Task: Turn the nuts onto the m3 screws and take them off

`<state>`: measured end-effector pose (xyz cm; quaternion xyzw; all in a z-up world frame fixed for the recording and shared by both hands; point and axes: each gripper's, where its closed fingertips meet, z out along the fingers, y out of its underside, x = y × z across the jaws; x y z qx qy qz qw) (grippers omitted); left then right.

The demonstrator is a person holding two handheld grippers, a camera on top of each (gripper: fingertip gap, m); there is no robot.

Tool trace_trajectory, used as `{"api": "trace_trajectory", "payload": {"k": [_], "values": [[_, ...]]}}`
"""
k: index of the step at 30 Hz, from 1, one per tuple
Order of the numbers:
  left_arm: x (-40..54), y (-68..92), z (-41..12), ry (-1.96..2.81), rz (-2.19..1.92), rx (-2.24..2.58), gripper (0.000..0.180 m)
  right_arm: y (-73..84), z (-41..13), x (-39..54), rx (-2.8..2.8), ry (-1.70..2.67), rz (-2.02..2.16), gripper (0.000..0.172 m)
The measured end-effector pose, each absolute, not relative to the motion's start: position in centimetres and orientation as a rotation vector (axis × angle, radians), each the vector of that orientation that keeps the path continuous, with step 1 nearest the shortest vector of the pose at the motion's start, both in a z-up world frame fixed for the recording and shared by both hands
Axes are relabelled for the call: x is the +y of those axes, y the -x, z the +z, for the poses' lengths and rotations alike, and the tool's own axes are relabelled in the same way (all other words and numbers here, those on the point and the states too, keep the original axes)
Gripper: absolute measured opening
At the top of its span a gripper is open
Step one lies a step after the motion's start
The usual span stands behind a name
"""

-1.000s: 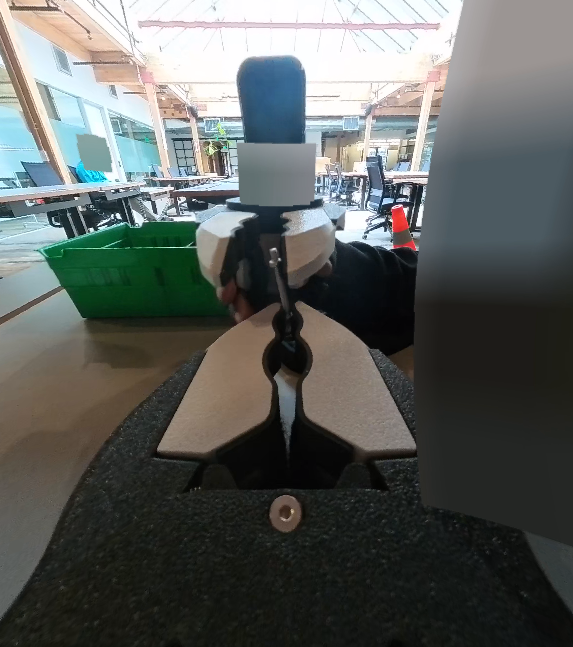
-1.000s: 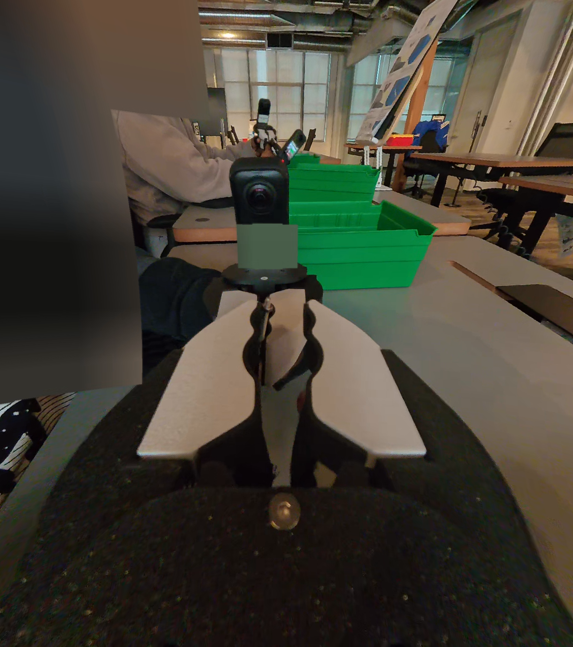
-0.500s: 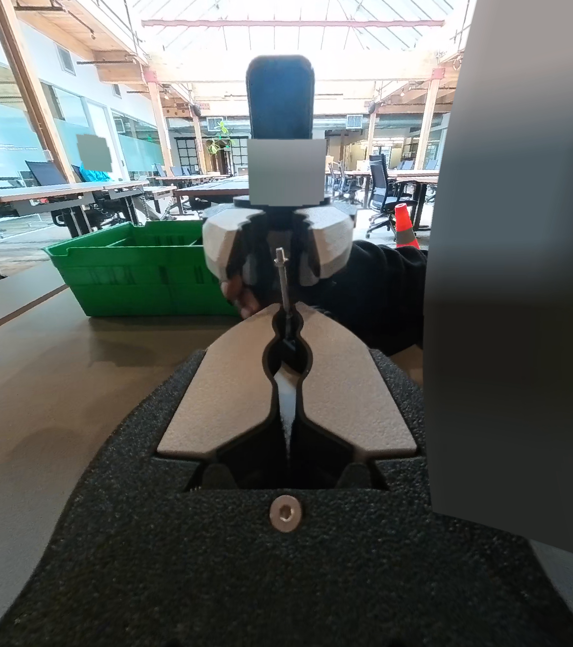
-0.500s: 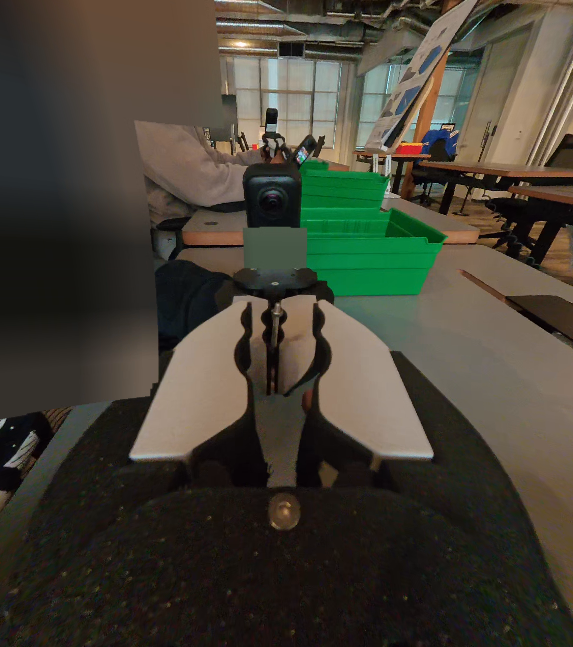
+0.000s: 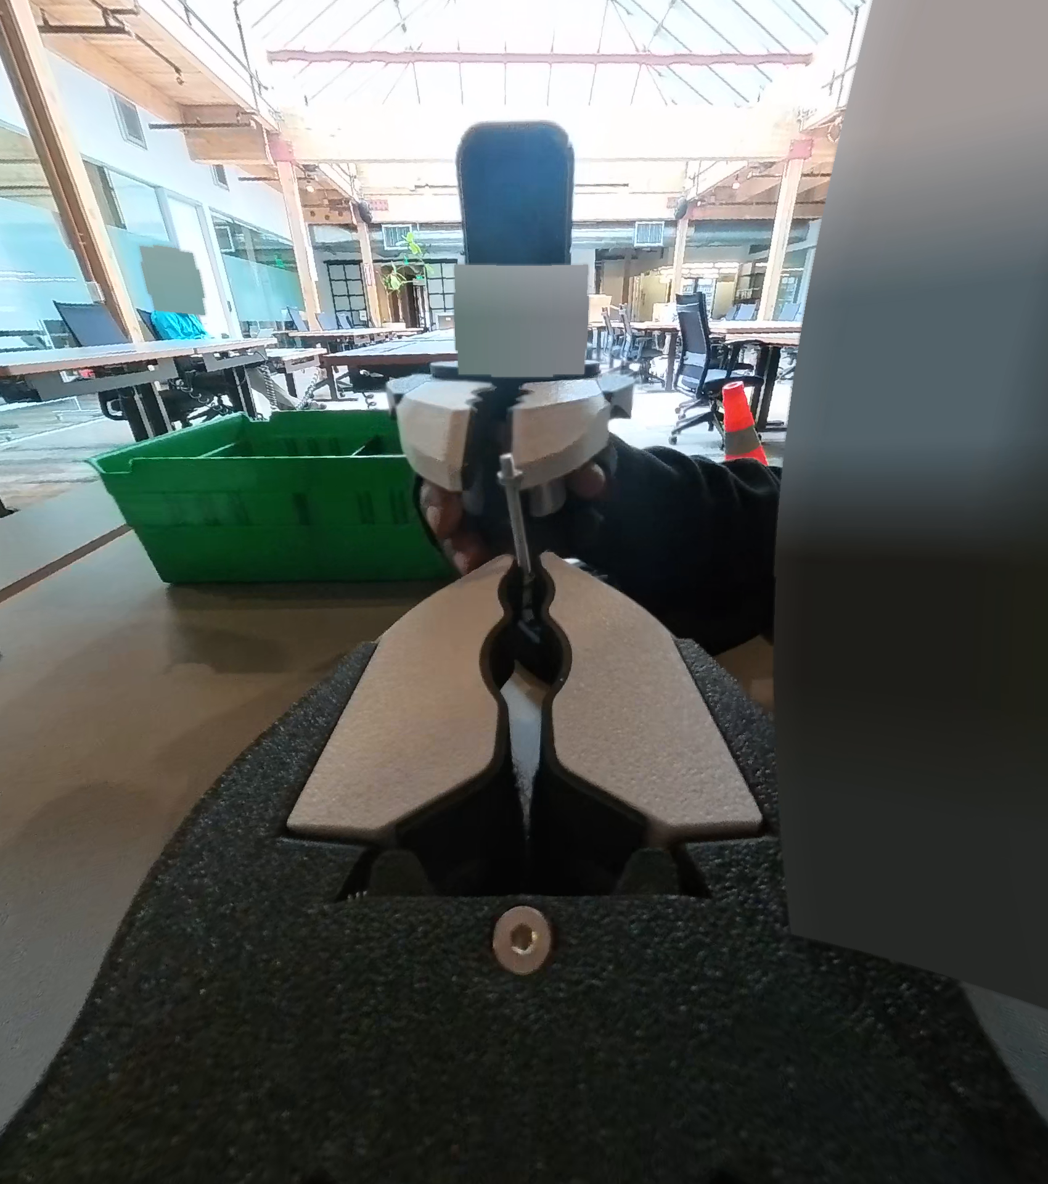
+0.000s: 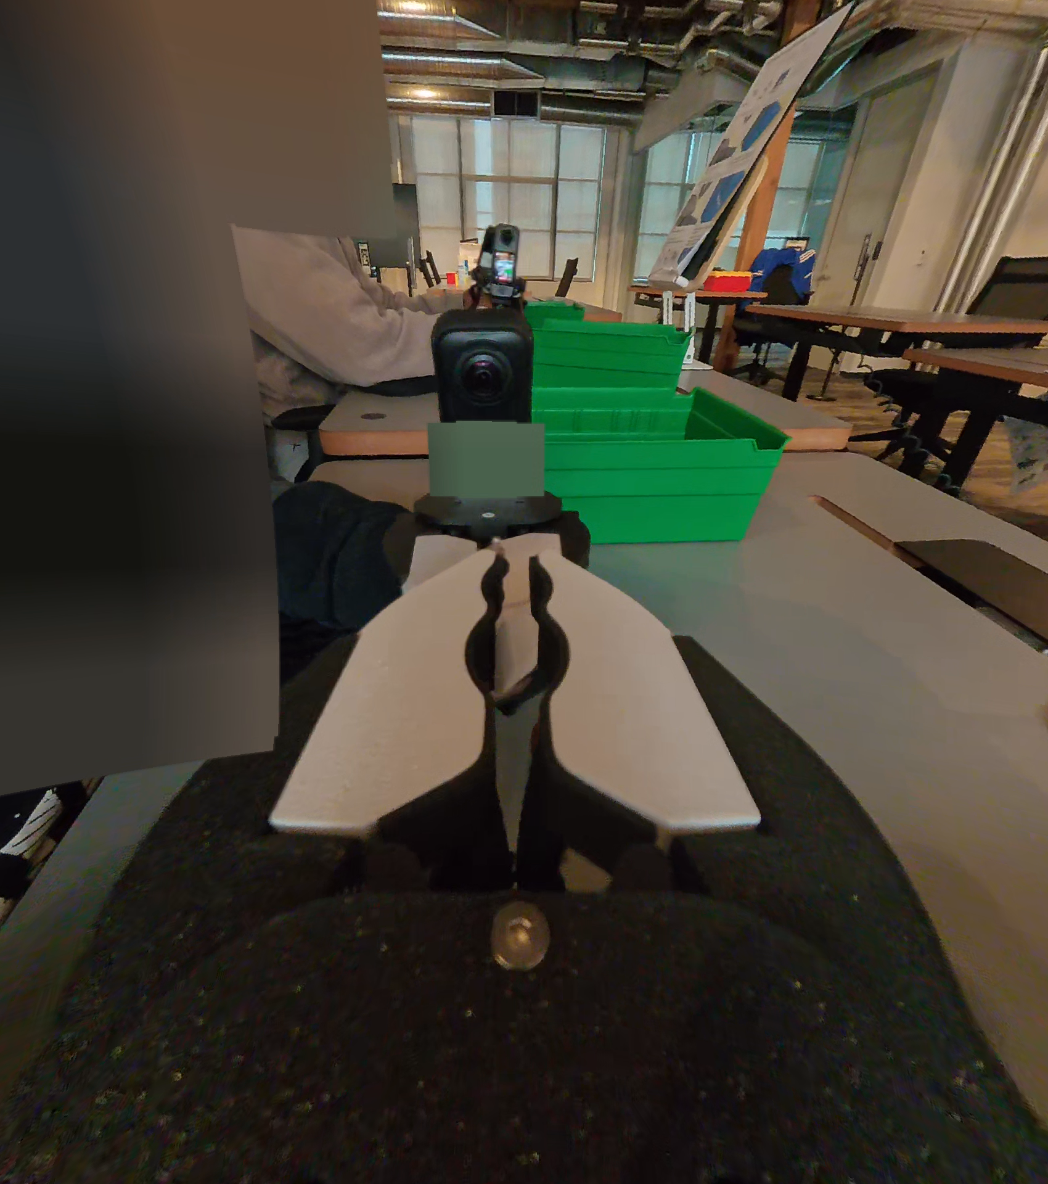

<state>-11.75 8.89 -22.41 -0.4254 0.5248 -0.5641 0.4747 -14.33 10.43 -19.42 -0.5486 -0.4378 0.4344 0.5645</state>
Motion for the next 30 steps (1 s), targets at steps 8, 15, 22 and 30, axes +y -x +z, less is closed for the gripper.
{"api": "trace_trajectory", "payload": {"k": [8,15,22,30], "values": [[8.9,11.7,-22.5,1.044,-1.371,1.289,0.001,14.6,-19.3,10.0,-1.046,1.264,1.041,0.023],[8.5,11.4,-23.0,1.048,-1.359,1.323,0.001,16.1,-19.9,9.9,-1.06,1.278,1.034,0.034],[8.5,11.5,-22.8,1.043,-1.368,1.315,0.001,15.3,-19.9,10.4,-1.046,1.295,1.009,0.015],[8.9,11.8,-22.4,1.041,-1.375,1.287,0.001,14.3,-19.5,10.3,-1.05,1.284,1.002,0.005]]}}
